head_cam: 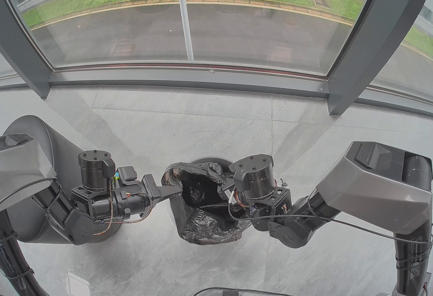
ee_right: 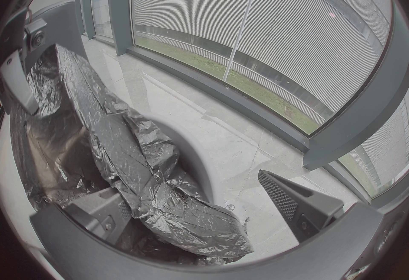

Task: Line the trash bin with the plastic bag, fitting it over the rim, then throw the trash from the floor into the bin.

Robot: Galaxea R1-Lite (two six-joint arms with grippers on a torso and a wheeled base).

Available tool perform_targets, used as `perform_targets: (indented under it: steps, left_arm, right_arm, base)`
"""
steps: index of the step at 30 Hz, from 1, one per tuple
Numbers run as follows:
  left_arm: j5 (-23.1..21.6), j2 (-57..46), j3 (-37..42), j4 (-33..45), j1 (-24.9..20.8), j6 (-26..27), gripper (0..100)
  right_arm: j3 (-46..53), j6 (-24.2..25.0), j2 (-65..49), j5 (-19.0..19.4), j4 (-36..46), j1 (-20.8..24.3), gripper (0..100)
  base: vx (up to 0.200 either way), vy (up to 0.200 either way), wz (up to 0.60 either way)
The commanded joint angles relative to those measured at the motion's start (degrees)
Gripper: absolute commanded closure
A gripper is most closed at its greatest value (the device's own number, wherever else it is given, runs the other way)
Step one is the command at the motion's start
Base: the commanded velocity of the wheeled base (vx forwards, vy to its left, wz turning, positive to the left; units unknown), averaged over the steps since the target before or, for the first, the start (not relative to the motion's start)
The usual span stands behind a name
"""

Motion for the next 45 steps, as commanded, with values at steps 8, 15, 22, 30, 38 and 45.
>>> perform_targets:
  steps: [8, 15, 22, 30, 38, 45]
  left_arm:
    - [0.0, 1.1, -0.4, -0.3, 1.9, 4.4, 100]
    - [-0.4, 3.2, -0.5, -4.9, 2.2, 6.7, 100]
    - [-0.5, 5.9, -0.6, -8.4, 2.2, 6.8, 100]
    - [-0.4, 6.4, -0.7, -8.2, 2.7, 8.0, 100]
    - [-0.4, 6.2, -0.7, -6.9, 3.5, 8.1, 100]
    - [0.1, 7.2, -2.4, -7.5, 4.0, 9.5, 0]
  right_arm:
    - [-2.1, -0.7, -2.1, 0.1, 0.0, -2.2, 0]
    - [-4.2, -1.8, -1.2, 0.9, 0.0, -3.8, 0]
    - [-6.3, -2.3, 0.1, 3.2, 0.0, -4.1, 0]
    - [-8.6, -2.2, 1.0, 4.1, 0.0, -4.2, 0]
    - [-8.8, -2.1, 1.0, 4.1, -0.1, -4.3, 0]
    - [-8.8, -2.0, 1.0, 4.2, -0.6, -5.1, 0]
  base:
    - [0.000, 0.000, 0.00]
    - [0.000, 0.000, 0.00]
    - [0.000, 0.000, 0.00]
    - [0.000, 0.000, 0.00]
    - [0.000, 0.000, 0.00]
    - [0.000, 0.000, 0.00]
